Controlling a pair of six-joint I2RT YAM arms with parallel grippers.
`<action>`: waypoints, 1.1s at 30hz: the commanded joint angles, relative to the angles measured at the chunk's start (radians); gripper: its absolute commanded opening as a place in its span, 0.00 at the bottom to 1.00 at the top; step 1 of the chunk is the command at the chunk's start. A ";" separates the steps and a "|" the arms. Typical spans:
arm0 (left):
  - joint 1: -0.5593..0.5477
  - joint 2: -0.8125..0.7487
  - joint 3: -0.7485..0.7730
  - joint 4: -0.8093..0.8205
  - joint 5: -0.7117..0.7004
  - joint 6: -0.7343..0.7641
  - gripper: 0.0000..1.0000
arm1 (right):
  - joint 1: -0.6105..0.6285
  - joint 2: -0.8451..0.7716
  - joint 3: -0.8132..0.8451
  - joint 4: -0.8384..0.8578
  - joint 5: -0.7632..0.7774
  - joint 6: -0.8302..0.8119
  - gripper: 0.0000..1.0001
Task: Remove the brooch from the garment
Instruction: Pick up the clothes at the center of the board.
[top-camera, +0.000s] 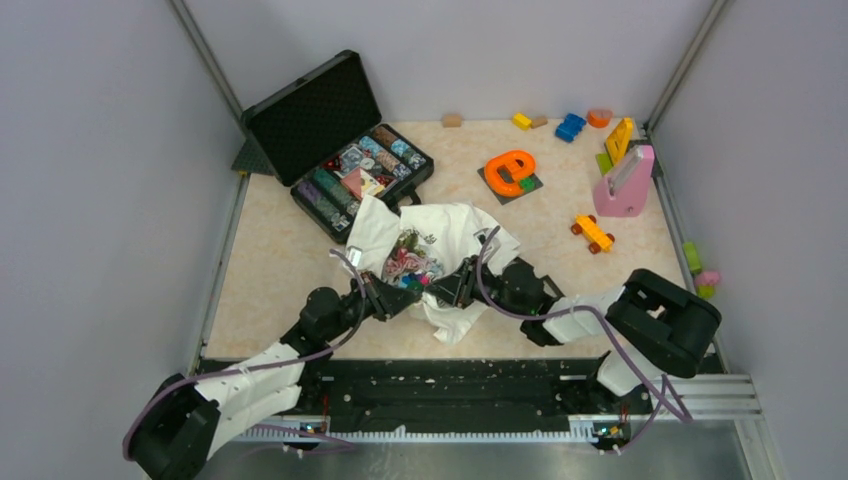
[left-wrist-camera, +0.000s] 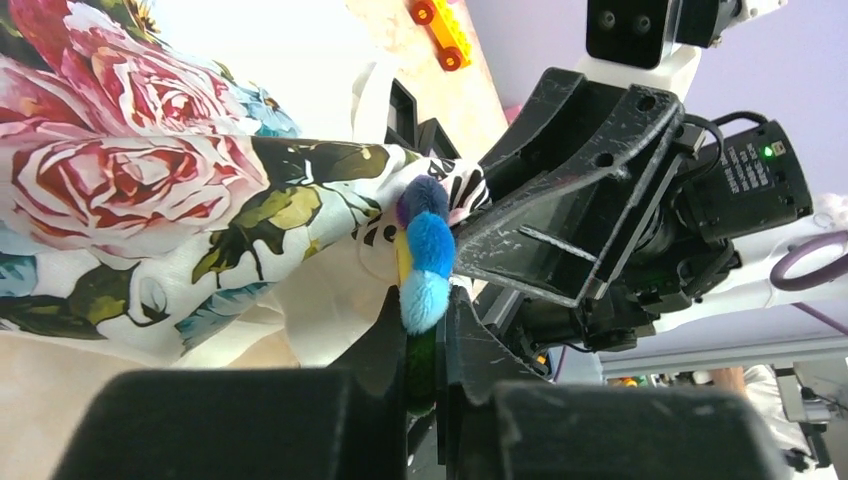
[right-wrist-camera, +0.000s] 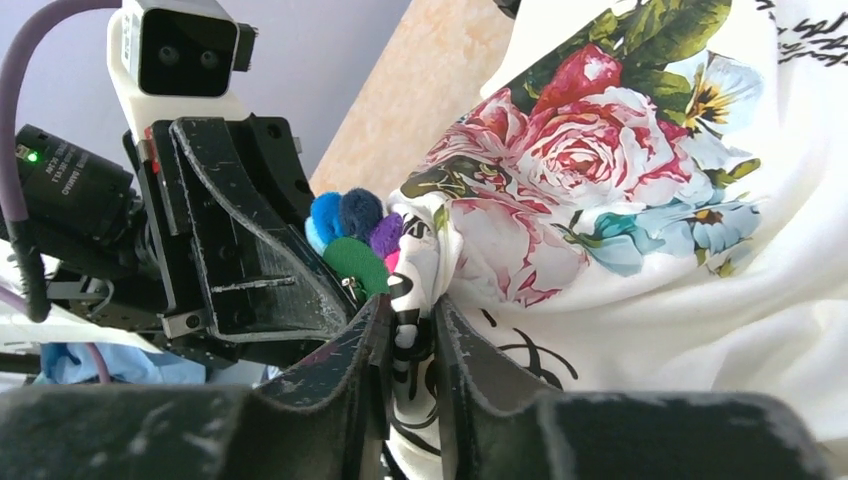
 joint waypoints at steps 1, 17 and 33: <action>-0.006 0.017 0.031 0.034 -0.026 0.031 0.00 | 0.019 -0.057 -0.021 0.073 0.055 -0.017 0.33; -0.007 -0.124 0.351 -0.270 -0.211 0.608 0.00 | -0.028 -0.391 0.251 -0.670 0.075 -0.551 0.58; -0.003 0.034 0.960 -0.545 -0.413 1.019 0.00 | -0.192 -0.196 0.382 -0.884 -0.030 -0.760 0.88</action>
